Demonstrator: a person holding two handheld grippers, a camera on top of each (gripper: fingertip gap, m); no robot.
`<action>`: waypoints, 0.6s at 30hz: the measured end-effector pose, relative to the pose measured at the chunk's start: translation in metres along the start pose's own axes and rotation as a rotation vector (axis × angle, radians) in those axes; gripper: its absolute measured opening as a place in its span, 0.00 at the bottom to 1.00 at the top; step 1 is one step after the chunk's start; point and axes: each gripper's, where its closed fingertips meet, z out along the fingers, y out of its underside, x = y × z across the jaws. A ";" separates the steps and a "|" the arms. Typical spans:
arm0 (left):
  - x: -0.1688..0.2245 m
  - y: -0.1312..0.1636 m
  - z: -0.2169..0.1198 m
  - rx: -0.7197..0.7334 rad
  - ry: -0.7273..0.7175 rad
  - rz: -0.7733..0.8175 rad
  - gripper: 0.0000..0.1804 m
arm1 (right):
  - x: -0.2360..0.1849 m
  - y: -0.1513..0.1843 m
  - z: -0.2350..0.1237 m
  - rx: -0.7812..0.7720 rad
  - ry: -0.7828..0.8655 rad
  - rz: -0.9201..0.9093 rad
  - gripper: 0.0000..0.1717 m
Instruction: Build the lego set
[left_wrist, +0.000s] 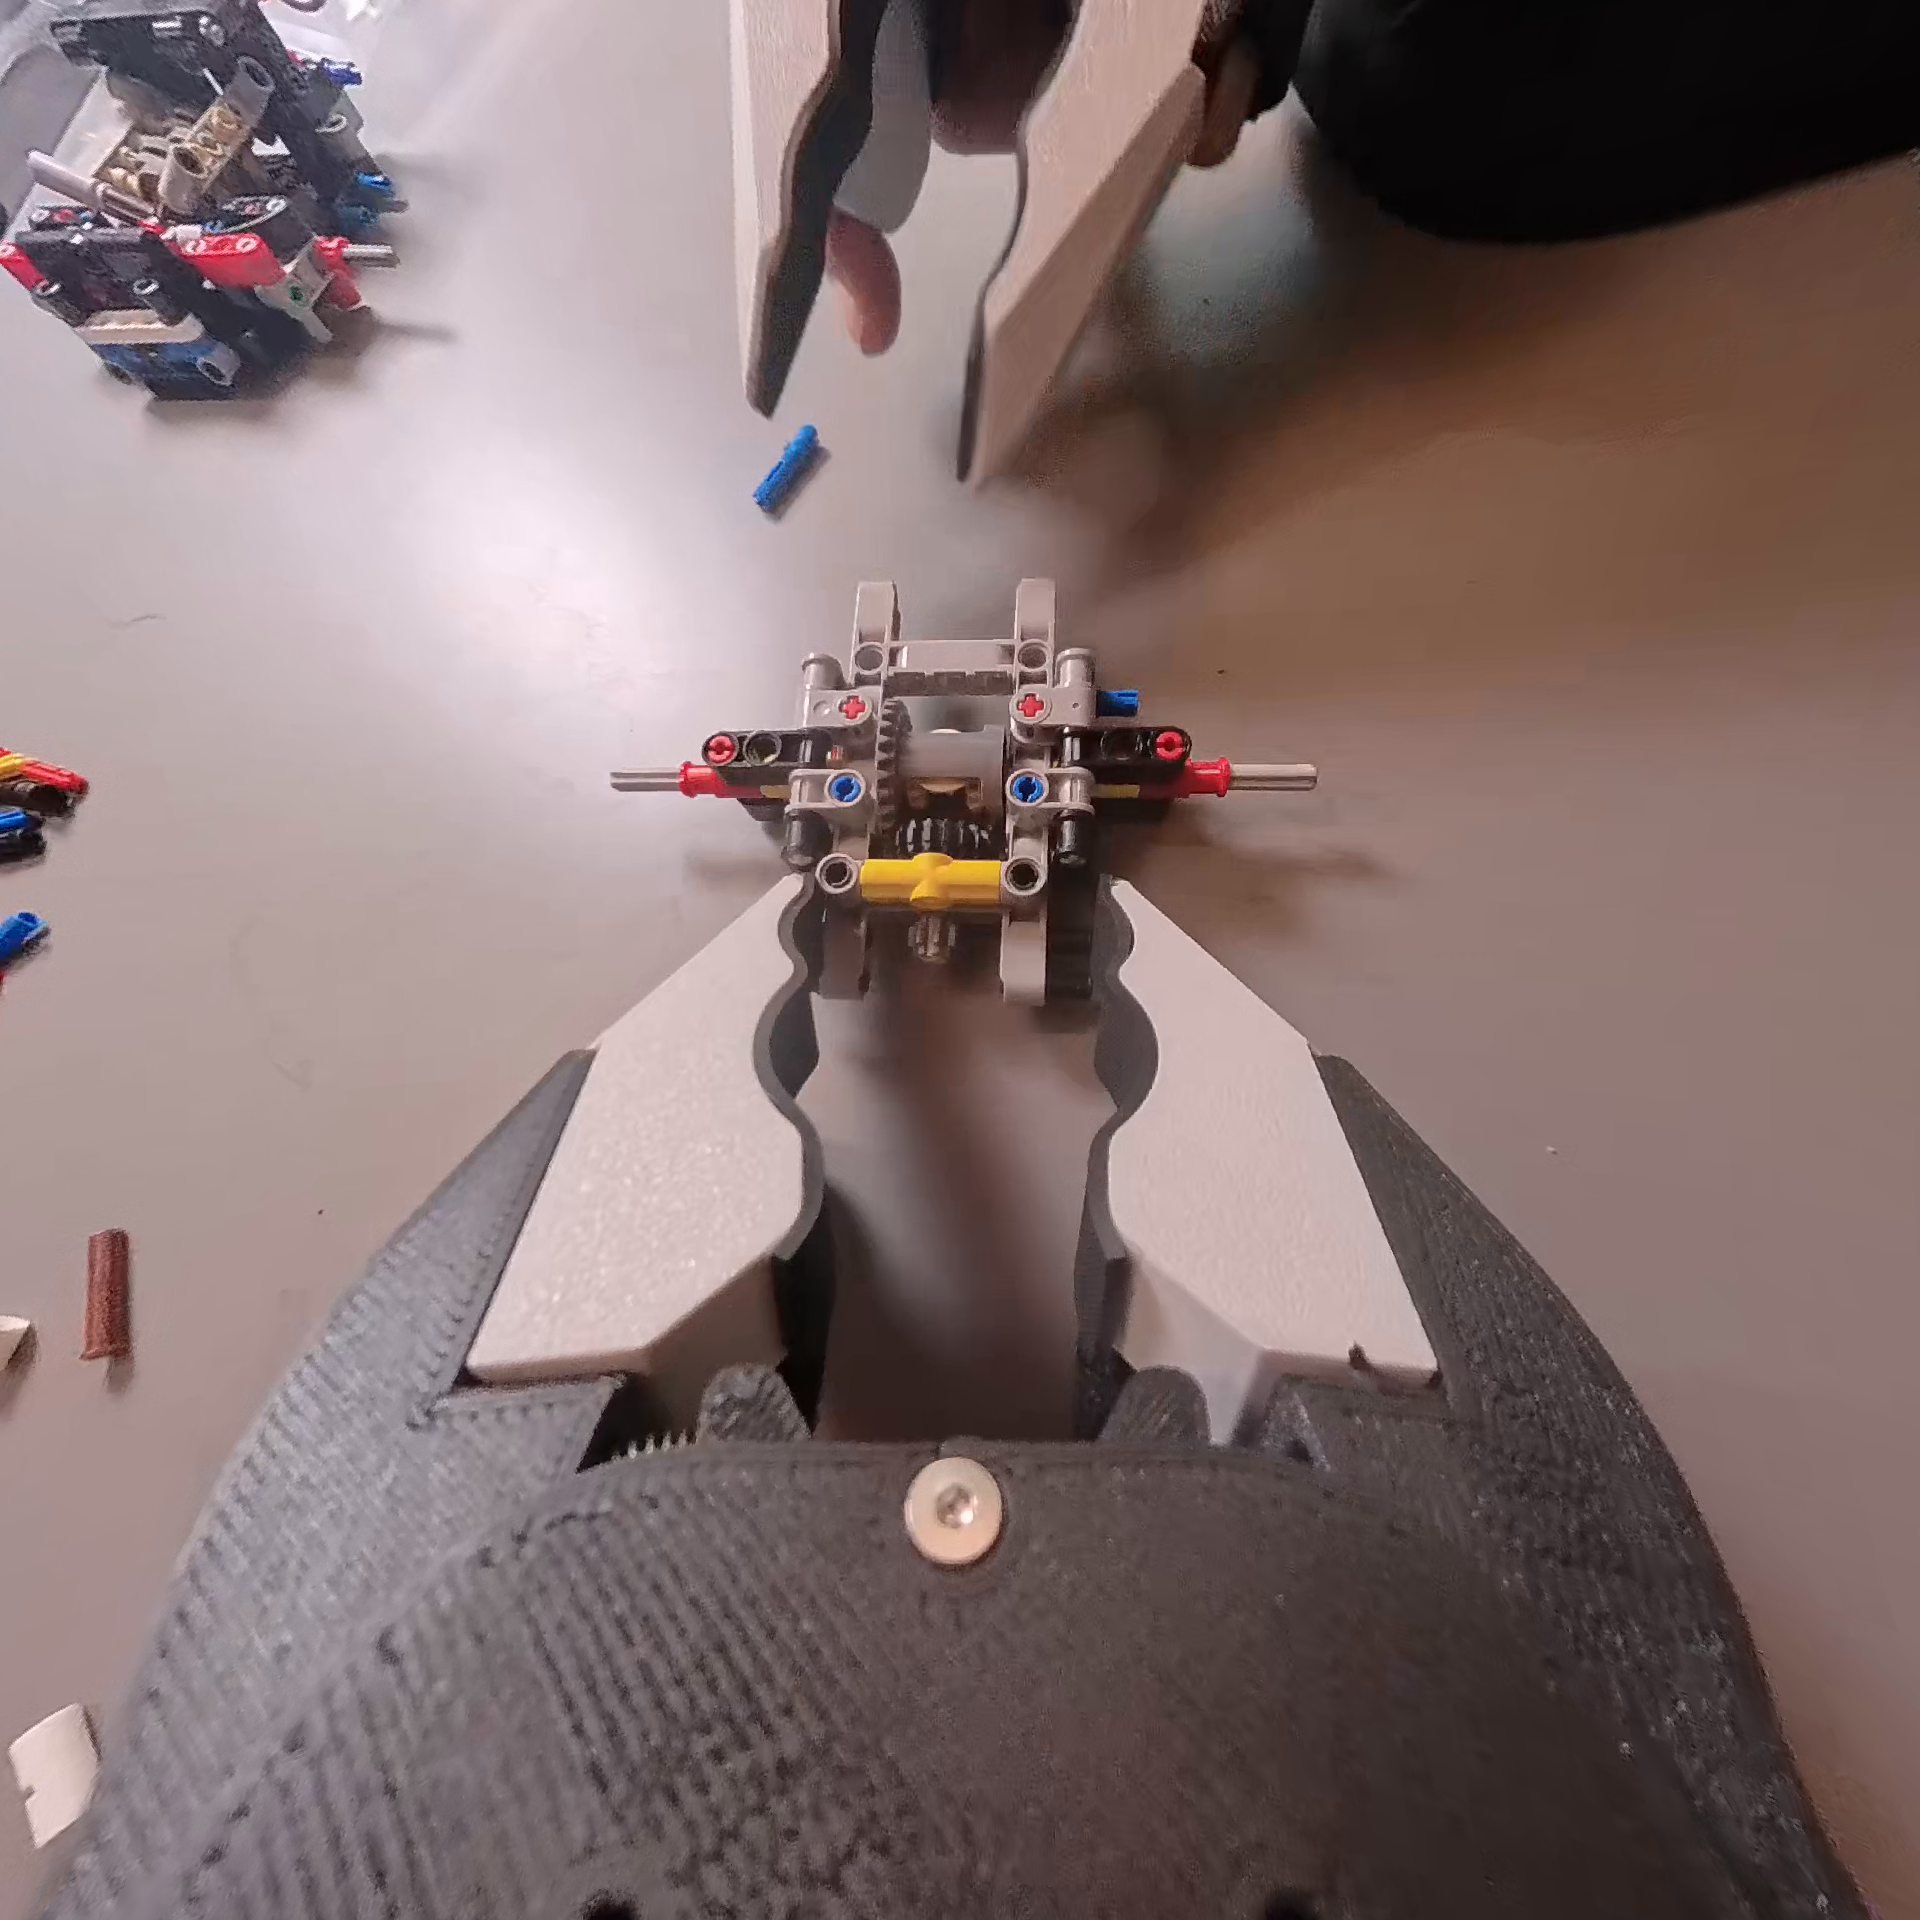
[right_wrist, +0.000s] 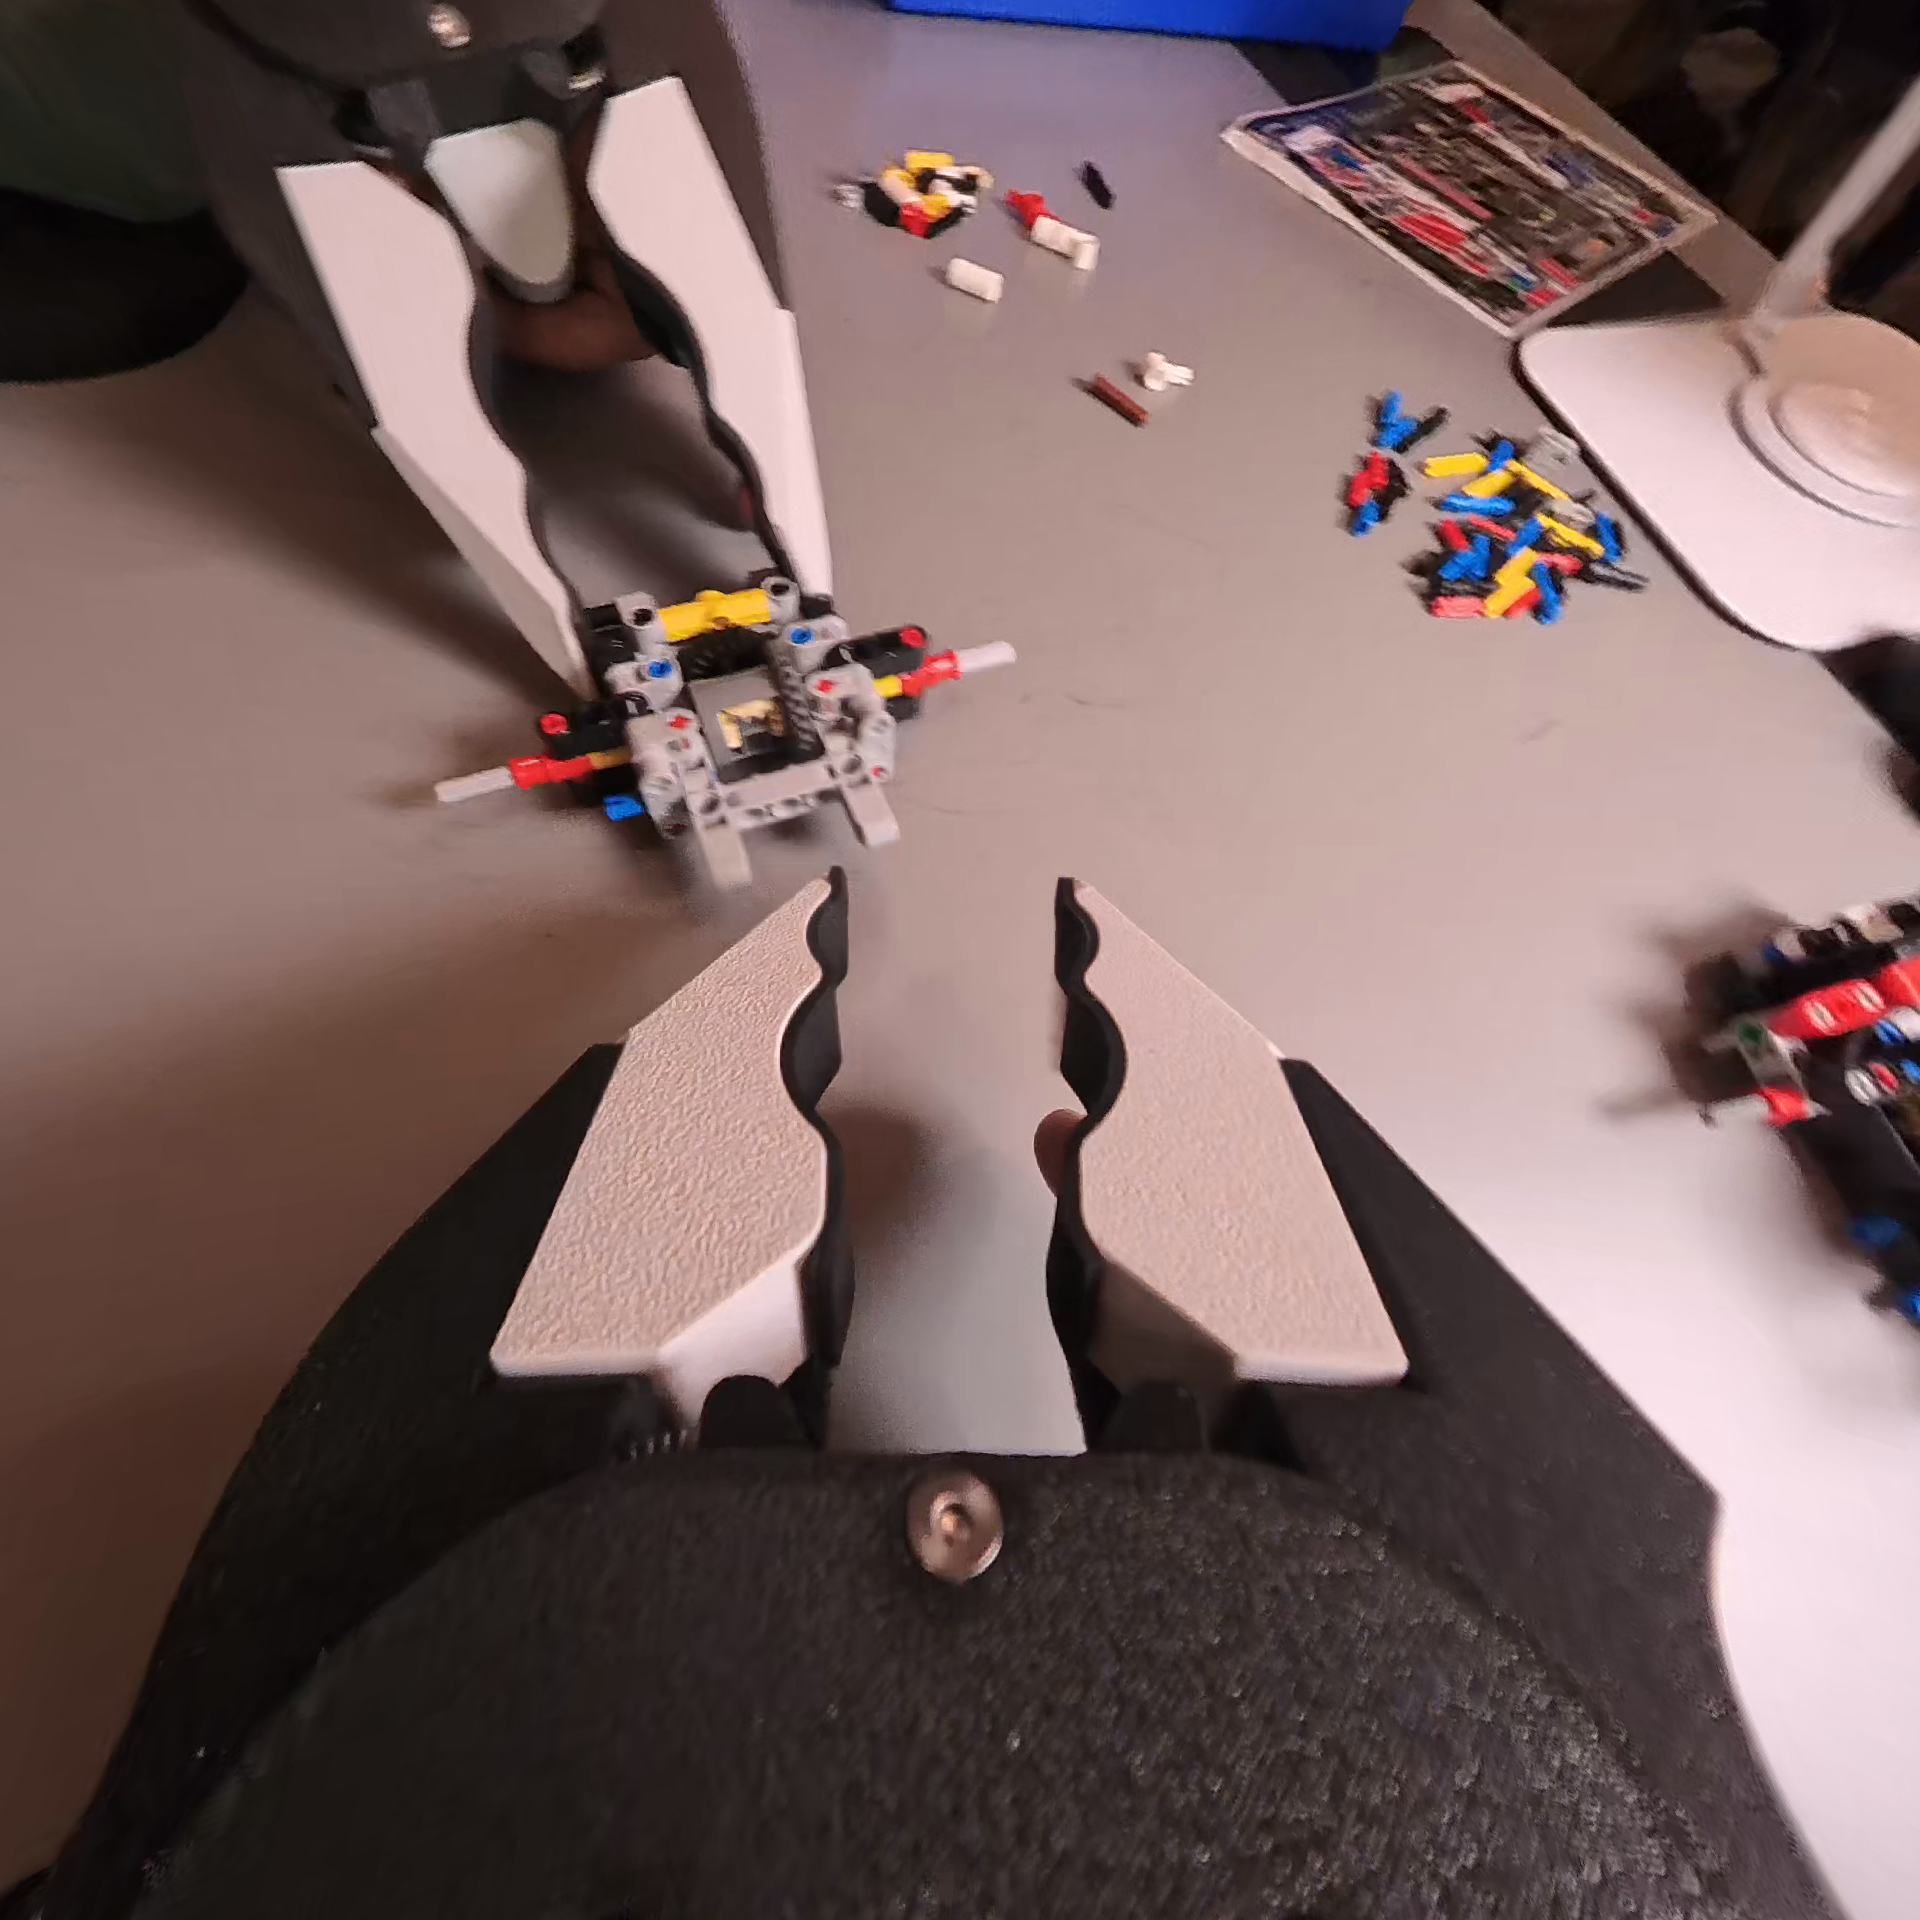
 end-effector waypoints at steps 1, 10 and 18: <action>-0.001 0.001 0.000 -0.002 -0.006 0.000 0.28 | 0.007 0.003 -0.003 -0.012 0.013 0.030 0.22; -0.008 0.004 -0.001 -0.013 -0.046 -0.019 0.28 | 0.027 0.039 -0.005 -0.232 -0.049 0.118 0.22; -0.017 0.006 -0.001 -0.014 -0.082 -0.052 0.28 | 0.022 0.042 0.005 -0.353 -0.106 0.057 0.14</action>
